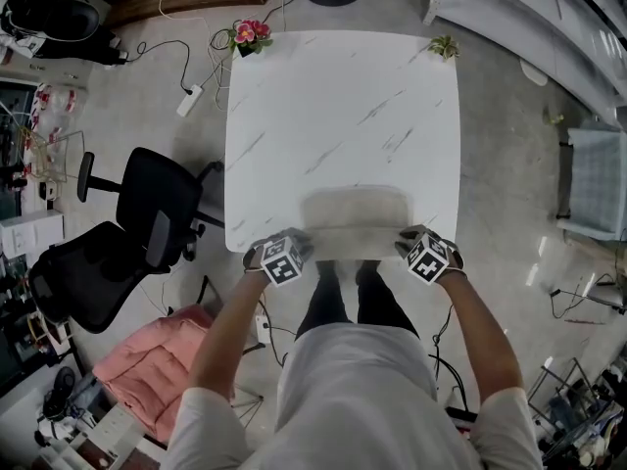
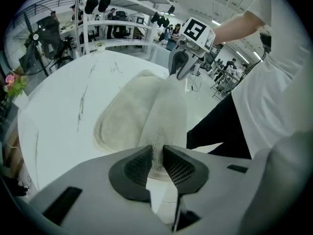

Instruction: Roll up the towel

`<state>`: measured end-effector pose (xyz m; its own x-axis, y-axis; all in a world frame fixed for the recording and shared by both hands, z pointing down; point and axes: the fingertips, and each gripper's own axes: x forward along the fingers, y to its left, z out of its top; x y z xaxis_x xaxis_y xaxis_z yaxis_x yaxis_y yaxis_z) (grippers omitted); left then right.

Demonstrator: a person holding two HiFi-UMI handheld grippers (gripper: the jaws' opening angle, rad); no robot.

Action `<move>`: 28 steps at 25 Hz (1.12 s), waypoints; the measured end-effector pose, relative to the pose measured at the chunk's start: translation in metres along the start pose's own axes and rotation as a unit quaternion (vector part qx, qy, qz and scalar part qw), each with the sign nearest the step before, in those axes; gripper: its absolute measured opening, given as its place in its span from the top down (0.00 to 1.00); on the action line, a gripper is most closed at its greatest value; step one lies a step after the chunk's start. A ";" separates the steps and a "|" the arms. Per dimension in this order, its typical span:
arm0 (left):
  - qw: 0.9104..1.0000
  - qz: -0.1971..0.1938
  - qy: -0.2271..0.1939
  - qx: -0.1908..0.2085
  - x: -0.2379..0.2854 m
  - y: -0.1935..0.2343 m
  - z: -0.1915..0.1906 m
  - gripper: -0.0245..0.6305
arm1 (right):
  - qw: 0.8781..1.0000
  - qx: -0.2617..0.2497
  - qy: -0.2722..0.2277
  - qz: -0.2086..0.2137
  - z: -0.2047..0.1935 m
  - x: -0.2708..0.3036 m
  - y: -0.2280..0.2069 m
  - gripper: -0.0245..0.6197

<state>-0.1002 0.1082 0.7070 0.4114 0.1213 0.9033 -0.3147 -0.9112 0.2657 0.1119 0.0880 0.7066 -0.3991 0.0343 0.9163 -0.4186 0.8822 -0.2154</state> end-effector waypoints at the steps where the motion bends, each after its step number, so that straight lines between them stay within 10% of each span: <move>1: 1.000 0.012 -0.002 -0.002 0.000 0.007 0.002 0.82 | 1.000 0.002 -0.002 -0.008 0.003 0.000 -0.006 0.79; 10: 0.992 0.124 0.003 -0.029 0.007 0.057 0.006 0.68 | 0.996 0.014 -0.011 -0.091 0.016 0.006 -0.054 0.64; 28: 0.979 0.197 -0.040 -0.031 -0.021 0.046 0.003 0.67 | 0.987 -0.008 -0.082 -0.135 0.030 -0.031 -0.035 0.64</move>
<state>-0.1205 0.0627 0.6988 0.3114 -0.2685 0.9116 -0.5133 -0.8548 -0.0764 0.1149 0.0417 0.6756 -0.4008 -0.2788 0.8727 -0.5157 0.8560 0.0366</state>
